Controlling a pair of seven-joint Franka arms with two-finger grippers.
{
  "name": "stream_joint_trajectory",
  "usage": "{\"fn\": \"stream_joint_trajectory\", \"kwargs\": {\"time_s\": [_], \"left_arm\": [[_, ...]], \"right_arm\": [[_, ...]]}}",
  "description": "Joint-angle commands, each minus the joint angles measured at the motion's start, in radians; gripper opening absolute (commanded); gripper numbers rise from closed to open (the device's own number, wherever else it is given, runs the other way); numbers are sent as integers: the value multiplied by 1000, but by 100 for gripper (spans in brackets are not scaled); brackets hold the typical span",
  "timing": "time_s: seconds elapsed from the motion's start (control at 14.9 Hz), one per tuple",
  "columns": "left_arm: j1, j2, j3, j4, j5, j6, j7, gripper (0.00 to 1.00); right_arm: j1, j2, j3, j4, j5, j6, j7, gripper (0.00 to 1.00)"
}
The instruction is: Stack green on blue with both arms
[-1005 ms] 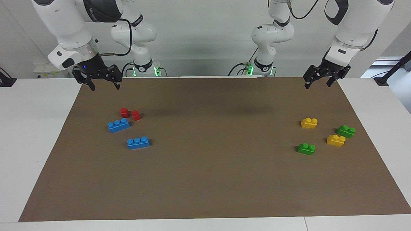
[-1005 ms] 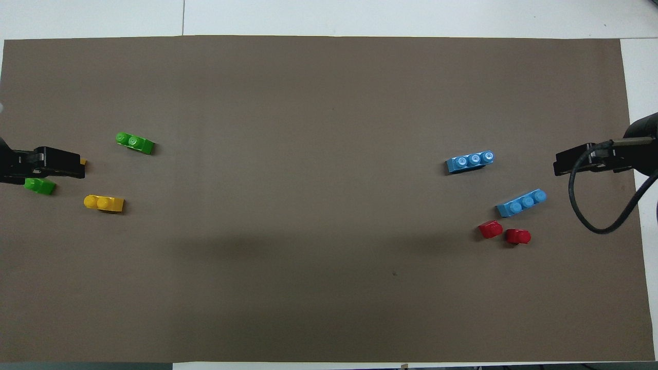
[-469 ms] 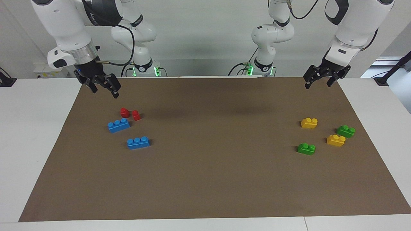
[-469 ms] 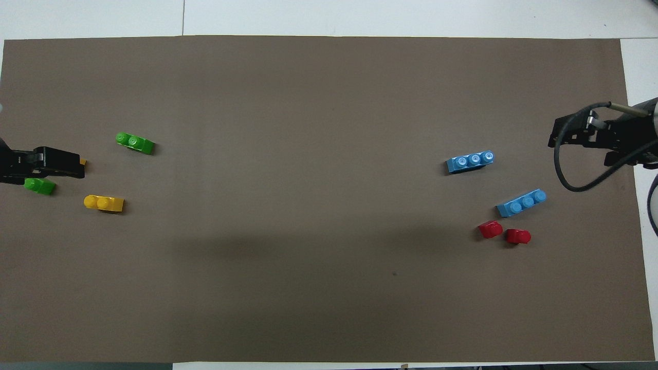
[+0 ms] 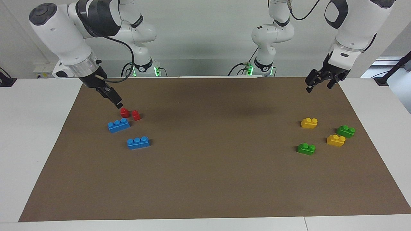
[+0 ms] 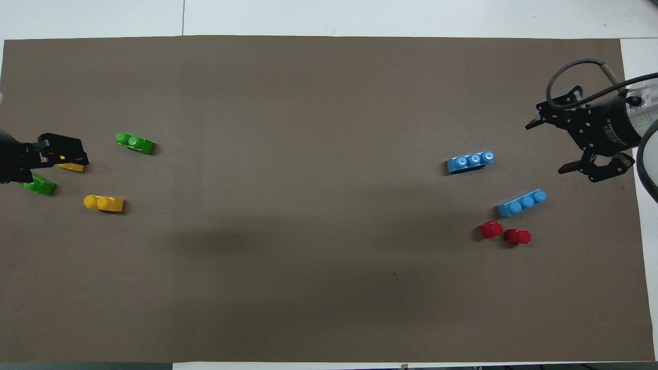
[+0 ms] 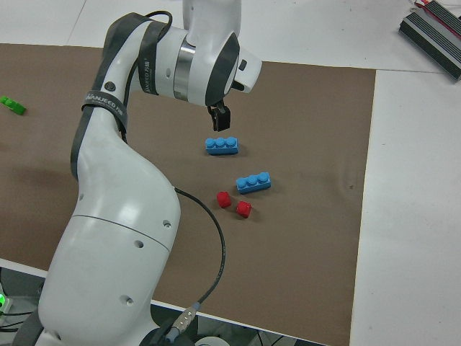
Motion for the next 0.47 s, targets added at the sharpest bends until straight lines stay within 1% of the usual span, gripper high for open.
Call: {"fn": "stream_joint_trajectory", "kwargs": {"time_s": [0.0, 0.2, 0.34, 0.4], "left_arm": [[35, 45, 1, -13, -59, 71, -112, 100], [34, 132, 1, 1, -59, 157, -372, 100], [35, 169, 1, 1, -59, 198, -427, 100], [37, 189, 3, 6, -59, 204, -440, 100]], "right_arm": [[-25, 67, 3, 8, 49, 54, 48, 96], [-43, 131, 5, -1, 80, 103, 47, 96], [-43, 163, 5, -12, 89, 137, 47, 96], [-48, 186, 5, -15, 116, 150, 47, 96]]}}
